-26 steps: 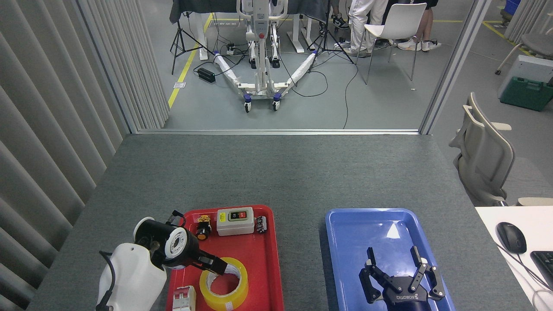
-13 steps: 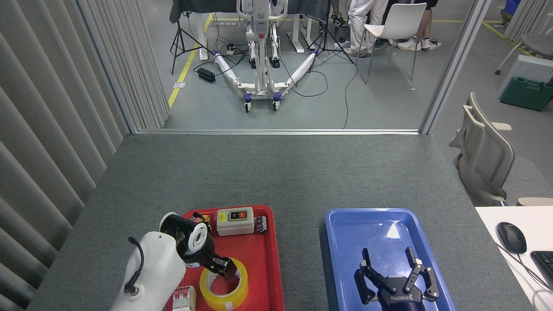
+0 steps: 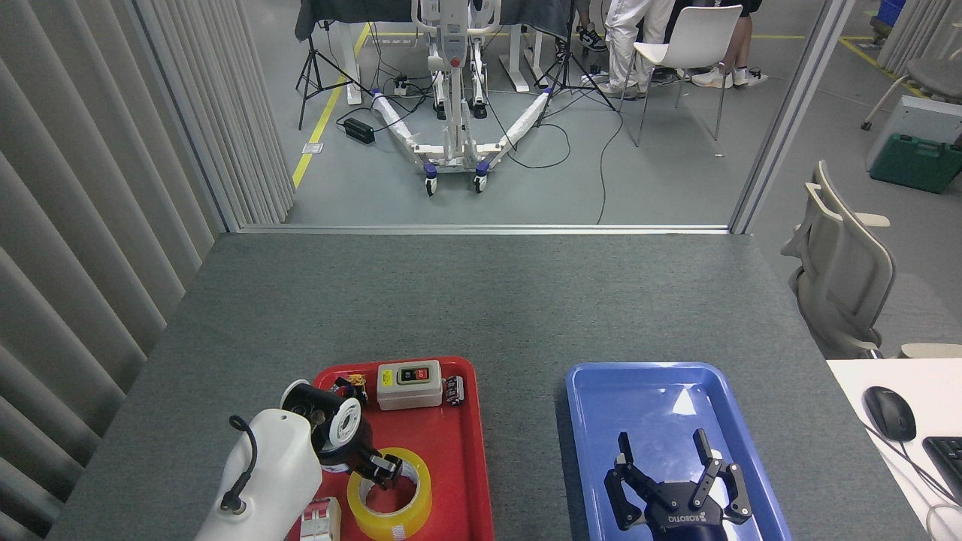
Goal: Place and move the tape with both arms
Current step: 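Lower the left gripper and grasp the yellow tape roll's rim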
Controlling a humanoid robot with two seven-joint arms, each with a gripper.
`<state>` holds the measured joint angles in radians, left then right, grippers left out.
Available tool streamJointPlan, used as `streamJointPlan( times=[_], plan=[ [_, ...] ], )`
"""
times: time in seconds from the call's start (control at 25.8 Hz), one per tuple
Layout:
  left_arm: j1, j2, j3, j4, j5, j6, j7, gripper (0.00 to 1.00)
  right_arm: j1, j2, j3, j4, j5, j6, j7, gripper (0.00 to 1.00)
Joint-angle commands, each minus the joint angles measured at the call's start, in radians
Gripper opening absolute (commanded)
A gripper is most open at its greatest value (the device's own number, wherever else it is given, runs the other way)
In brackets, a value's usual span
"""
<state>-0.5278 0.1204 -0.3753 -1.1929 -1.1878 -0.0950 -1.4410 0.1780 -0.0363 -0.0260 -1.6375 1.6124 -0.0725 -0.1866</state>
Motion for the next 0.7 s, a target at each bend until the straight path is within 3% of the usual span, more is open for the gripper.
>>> streamJointPlan(
  times=[0.0,0.12,0.15,0.46,0.58,0.66],
  plan=[
    [0.0,0.001,-0.002,0.026,-0.003,0.0,-0.006,0.34,0.0,0.0,0.0,0.001,0.001,0.0,-0.002,1.0],
    [0.0,-0.004,-0.005,0.024,-0.001,-0.002,-0.009,0.05,0.0,0.0,0.001,0.001,0.001,0.0,-0.002,1.0],
    [0.0,-0.008,-0.005,0.024,0.0,-0.002,-0.009,0.0,0.0,0.0,0.003,0.001,0.001,0.0,-0.002,1.0],
    [0.003,0.007,-0.005,-0.031,0.02,-0.026,-0.032,0.0,0.0,0.0,0.009,-0.001,0.023,0.0,-0.002,1.0],
    [-0.003,0.005,0.0,-0.06,0.033,-0.143,-0.032,0.0,0.0,-0.002,0.009,-0.001,0.023,0.0,-0.002,1.0],
    [-0.001,0.007,0.013,-0.108,0.117,-0.229,-0.032,0.0,0.0,-0.004,0.009,-0.001,0.023,0.0,-0.002,1.0]
  ],
)
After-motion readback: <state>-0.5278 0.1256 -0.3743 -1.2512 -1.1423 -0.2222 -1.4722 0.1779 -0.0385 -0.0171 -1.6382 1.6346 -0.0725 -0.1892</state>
